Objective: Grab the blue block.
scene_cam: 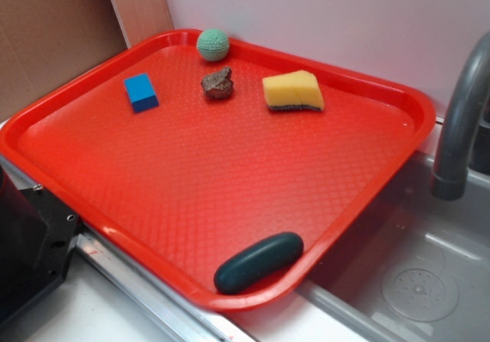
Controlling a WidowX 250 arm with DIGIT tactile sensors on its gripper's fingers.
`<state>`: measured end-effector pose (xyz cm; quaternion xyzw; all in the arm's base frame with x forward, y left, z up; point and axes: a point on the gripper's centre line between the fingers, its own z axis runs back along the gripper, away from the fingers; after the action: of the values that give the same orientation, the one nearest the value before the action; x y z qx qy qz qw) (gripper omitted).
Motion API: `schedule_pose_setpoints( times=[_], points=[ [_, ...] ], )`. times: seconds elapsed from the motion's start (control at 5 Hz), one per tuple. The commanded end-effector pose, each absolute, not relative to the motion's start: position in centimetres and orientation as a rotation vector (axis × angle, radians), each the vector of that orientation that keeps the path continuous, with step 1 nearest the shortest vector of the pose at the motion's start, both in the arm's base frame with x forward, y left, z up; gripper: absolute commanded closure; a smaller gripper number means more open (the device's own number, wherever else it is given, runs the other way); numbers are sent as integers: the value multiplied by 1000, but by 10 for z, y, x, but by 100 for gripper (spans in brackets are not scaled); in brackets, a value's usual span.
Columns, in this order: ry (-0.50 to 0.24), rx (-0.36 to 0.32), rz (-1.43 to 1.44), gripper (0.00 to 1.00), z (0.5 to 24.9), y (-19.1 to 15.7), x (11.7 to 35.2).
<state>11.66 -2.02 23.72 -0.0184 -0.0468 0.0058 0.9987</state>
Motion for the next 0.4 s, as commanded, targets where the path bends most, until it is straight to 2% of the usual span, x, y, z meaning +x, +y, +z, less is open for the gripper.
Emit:
schedule_pose_setpoints(
  times=[0.0,0.2],
  points=[
    [-94,-37,12,0,237,-20,117],
    [-184,-58,260,0,227,-12,127]
  ],
)
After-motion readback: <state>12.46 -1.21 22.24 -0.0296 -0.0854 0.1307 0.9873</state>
